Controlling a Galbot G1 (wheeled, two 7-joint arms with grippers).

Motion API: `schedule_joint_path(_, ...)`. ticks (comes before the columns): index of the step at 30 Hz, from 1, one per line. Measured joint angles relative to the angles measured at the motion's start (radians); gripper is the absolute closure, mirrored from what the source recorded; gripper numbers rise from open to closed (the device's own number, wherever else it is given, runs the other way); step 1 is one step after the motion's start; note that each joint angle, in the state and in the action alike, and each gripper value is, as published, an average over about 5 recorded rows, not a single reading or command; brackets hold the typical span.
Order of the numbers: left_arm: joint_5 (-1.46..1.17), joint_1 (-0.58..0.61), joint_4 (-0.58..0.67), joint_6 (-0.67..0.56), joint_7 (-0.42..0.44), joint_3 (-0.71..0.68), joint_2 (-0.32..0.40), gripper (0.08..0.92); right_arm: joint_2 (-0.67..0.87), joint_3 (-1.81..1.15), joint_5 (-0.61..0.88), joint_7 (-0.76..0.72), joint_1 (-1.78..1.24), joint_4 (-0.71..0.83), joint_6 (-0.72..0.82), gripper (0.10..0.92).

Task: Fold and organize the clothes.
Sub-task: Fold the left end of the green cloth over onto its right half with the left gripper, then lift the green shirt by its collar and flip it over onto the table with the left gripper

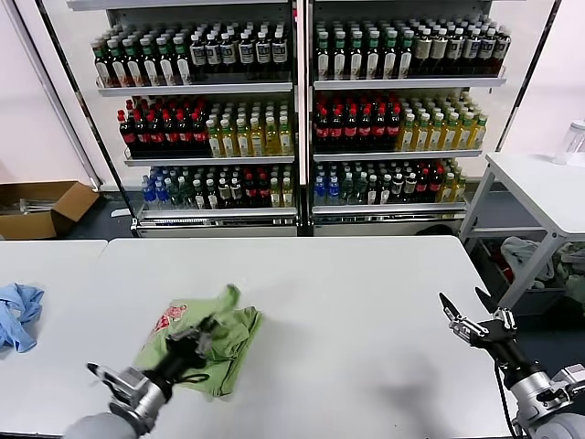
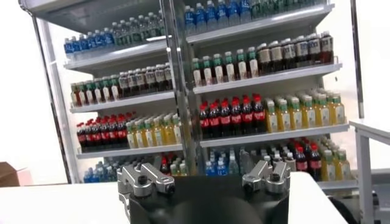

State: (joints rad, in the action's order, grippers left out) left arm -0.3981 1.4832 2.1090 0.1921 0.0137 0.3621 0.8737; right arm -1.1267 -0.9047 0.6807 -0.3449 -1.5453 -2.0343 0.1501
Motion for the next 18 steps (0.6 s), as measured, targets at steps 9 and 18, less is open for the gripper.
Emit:
schedule_joint_path(9, -0.008, 0.007, 0.020, 0.012, 0.020, -0.060, 0.014, 0.502, -0.003, -0.004, 0.003, 0.004, -0.002, -0.015, 0.005, 0.203)
schedule_joint_path(18, -0.109, 0.023, 0.059, 0.071, 0.017, 0.048, -0.029, 0.246, -0.003, -0.007, 0.008, 0.004, -0.017, -0.027, 0.003, 0.203)
